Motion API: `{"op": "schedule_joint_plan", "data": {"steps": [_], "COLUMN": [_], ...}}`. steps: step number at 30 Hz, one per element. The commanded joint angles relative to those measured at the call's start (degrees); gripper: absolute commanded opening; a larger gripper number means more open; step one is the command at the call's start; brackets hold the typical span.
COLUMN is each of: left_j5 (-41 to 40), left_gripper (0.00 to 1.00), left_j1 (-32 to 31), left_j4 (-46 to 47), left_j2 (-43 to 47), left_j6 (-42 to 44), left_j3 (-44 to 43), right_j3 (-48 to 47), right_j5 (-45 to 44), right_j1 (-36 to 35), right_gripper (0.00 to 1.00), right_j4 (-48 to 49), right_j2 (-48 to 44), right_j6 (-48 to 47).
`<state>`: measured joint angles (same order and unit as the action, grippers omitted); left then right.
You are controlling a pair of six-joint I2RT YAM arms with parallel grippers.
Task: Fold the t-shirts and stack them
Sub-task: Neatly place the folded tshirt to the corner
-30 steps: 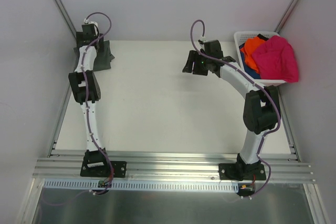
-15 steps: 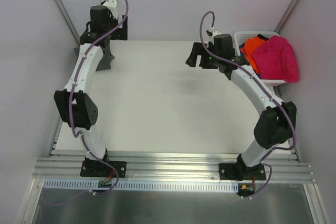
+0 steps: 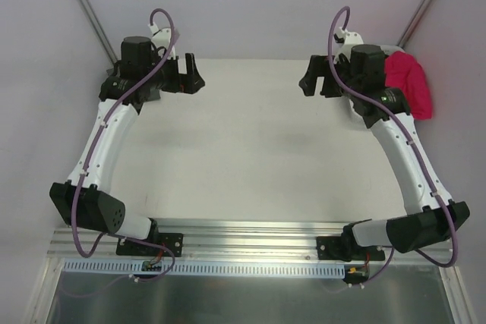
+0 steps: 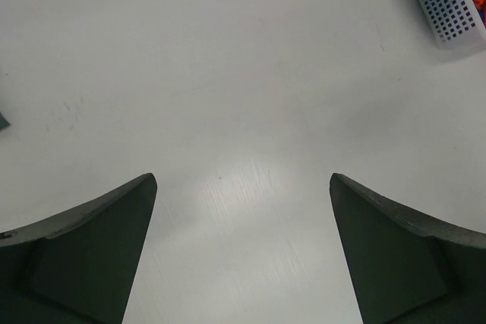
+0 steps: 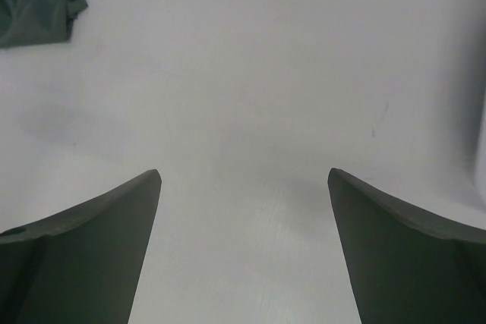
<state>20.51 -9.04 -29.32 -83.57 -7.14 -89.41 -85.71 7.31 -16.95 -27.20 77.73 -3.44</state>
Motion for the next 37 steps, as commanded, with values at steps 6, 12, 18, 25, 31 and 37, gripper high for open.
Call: {"op": "schedule_joint_plan", "data": {"steps": [6,12,18,25,31,37], "left_j5": [-2.58,-0.84,3.66,5.94,7.35,8.05], "left_gripper": [0.99,0.99,0.99,0.99,0.99,0.99], "left_j1": [0.95,7.36,15.45,19.05,20.2,20.11], "left_j4": [-1.18,-1.79,-1.79,-1.88,-1.79,-1.7], "left_j2": [10.7,15.8,19.76,24.5,25.39,24.86], "left_j6": [9.77,7.76,2.04,-1.2,-2.79,-3.85], "left_j3": [3.52,9.68,12.59,15.84,18.04,17.78], "right_j3": [-9.14,-5.7,-9.99,-7.73,-3.59,-1.65], "right_j5": [-15.85,-8.31,-11.33,-16.8,-19.61,-19.7], "right_j1": [-0.1,-0.28,-0.28,-0.19,0.78,4.64], "right_gripper": [0.97,0.97,0.97,0.97,0.97,0.97], "right_j4": [-20.28,-24.03,-37.89,-38.99,-36.35,-35.38], "right_j2": [-2.91,-8.38,-7.86,-9.7,-12.43,-14.09], "right_j6": [-6.4,-6.22,-10.09,-11.41,-12.37,-11.59]}}
